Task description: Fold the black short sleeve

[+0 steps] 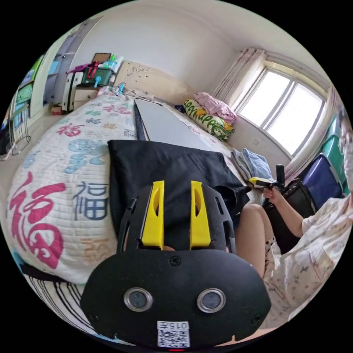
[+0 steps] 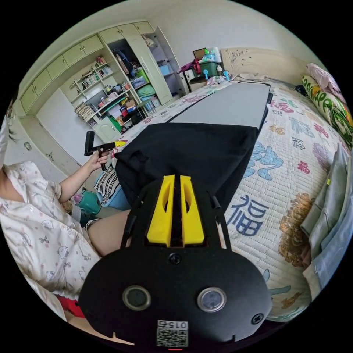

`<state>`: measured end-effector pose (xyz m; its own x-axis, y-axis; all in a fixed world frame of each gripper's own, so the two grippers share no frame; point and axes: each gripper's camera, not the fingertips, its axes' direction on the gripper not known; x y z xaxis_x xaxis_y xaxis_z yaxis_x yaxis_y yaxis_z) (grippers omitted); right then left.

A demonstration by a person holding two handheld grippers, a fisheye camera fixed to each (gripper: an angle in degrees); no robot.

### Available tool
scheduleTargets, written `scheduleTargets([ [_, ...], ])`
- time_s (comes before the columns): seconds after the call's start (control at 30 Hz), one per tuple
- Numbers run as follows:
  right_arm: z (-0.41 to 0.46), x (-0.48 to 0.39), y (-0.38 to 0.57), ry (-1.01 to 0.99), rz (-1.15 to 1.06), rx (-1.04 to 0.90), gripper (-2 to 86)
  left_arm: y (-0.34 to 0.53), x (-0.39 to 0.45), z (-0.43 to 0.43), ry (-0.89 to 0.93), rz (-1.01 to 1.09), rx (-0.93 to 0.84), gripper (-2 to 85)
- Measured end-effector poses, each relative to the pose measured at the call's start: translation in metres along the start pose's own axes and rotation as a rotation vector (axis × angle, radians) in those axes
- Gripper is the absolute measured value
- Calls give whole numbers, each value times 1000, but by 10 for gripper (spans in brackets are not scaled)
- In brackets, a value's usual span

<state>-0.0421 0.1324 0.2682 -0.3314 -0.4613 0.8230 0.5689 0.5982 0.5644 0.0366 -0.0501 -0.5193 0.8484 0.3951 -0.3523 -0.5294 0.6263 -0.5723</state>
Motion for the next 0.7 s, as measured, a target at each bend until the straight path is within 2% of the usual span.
scheduleTargets([
  [0.1,30,1,-17,-55,25,-75,42,-8,3,53,-57,-4,-172,114],
  [0.17,41,4,-23,-72,57,-125,44,-6,7,50,-78,-3,-156,107],
  [0.27,38,2,-25,-83,59,-158,46,-5,13,35,-11,22,-217,98],
  [0.43,-5,14,-29,-89,101,-34,54,-4,8,-28,-34,-12,-117,96],
  [0.57,-32,52,-49,-56,212,114,77,-28,-21,-79,-167,-155,14,98],
  [0.7,-25,94,-86,-29,332,169,108,-76,-61,-76,-231,-219,22,100],
])
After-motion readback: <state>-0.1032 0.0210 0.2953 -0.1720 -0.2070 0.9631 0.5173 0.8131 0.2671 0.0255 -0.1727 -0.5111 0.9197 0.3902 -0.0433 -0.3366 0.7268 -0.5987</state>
